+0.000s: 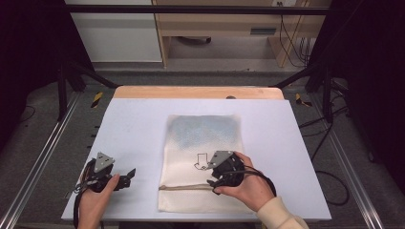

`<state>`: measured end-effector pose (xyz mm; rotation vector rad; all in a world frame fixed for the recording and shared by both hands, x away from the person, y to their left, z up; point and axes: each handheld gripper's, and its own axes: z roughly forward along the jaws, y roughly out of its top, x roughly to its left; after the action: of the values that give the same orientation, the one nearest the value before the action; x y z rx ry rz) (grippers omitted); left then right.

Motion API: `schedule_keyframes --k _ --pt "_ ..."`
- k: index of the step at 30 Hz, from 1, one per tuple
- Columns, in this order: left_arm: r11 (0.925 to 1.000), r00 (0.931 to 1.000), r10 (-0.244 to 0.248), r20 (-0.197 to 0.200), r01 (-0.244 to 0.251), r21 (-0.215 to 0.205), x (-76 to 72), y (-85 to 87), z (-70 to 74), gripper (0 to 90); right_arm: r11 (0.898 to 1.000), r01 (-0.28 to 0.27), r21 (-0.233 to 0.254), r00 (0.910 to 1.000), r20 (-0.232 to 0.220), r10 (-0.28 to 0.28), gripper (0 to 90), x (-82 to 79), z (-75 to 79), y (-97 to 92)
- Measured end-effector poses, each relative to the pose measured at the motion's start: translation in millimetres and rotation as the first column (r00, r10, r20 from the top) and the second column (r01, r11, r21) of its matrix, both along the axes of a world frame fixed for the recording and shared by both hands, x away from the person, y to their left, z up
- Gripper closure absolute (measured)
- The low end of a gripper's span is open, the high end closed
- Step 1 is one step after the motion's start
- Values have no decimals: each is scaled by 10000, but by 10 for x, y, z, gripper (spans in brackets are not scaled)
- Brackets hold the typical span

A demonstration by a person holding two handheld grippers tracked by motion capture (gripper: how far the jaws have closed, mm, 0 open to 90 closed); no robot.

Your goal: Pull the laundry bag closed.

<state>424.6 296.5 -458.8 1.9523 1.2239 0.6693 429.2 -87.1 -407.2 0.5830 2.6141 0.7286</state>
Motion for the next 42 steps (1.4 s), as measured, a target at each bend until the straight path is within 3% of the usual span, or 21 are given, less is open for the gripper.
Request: schedule_keyframes --k 3,6,14,21,22,29,34,42 --pt "10000 10000 58 16 -58 -26 3 15 5 46 9989 -378 -262 9993 -89 375 293 7 8 114" --pt "9997 10000 97 5 -97 -226 16 36 3 46 9952 -790 -579 9957 -529 759 319 27 10 344" --pt "9995 9999 135 82 -132 -295 27 33 1 45 9841 -1524 -912 9864 -759 1457 385 71 72 629" --pt "9996 9998 196 73 -195 -179 38 39 -4 46 9749 -1994 -987 9766 -1016 1895 444 85 113 781" --pt "9997 9998 195 76 -193 -155 40 40 -2 46 9709 -2185 -983 9713 -1181 2066 465 92 117 824" --pt "9997 9998 186 78 -185 -155 44 44 1 46 9614 -2569 -989 9592 -1478 2411 541 90 116 969" --pt "9996 9996 260 52 -260 -123 50 54 -4 47 9507 -2907 -1079 9485 -1634 2714 593 77 115 1082" --pt "9992 9994 338 23 -337 -198 58 73 0 49 9418 -3238 -907 9366 -1716 3055 679 65 131 1219"
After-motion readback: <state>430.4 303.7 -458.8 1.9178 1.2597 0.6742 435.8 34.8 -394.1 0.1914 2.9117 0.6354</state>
